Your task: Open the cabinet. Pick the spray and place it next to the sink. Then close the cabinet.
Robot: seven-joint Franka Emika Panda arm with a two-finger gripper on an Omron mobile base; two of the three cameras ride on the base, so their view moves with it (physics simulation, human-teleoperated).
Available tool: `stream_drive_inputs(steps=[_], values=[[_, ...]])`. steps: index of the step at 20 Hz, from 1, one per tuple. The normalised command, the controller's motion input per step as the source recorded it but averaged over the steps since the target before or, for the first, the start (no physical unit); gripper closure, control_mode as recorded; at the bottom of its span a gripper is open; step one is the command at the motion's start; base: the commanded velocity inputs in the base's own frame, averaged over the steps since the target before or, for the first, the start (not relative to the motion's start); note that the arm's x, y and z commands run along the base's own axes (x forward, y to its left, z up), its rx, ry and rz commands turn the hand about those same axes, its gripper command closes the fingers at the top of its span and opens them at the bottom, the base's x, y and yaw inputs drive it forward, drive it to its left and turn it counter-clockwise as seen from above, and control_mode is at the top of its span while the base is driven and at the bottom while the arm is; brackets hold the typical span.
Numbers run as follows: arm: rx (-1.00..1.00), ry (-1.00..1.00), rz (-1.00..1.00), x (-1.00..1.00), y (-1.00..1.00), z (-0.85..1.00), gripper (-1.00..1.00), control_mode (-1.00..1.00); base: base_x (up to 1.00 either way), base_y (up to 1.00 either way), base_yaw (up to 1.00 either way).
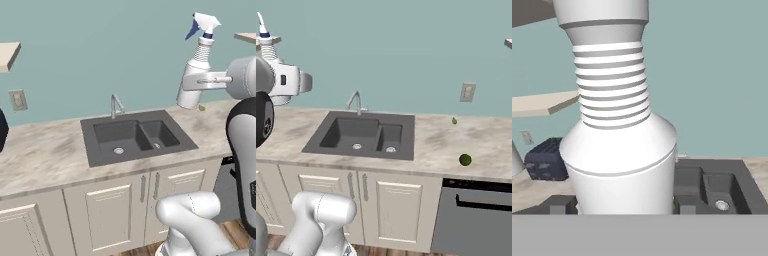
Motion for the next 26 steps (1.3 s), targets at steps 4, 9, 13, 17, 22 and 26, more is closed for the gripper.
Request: stream_drive_inputs(steps=[4,9,13,17,22,26], values=[[0.0,0.0,0.0,0.0,0.0,0.0,1.0,1.0,0.24,-0.51,0.0],[0.0,0.0,0.0,0.0,0.0,0.0,1.0,1.0,0.73,-0.26,0.0],[0.0,0.0,0.0,0.0,0.0,0.0,1.0,1.0,0.75,-0.41,0.0],[0.0,0.0,0.0,0.0,0.0,0.0,1.0,1.0,0.6,-0.67,0.0],[0.0,0.0,0.0,0.0,0.0,0.0,1.0,1.0,0.36,-0.59,0.0],[0.0,0.0,0.0,0.0,0.0,0.0,1.0,1.0,0.34,-0.29,0.0]])
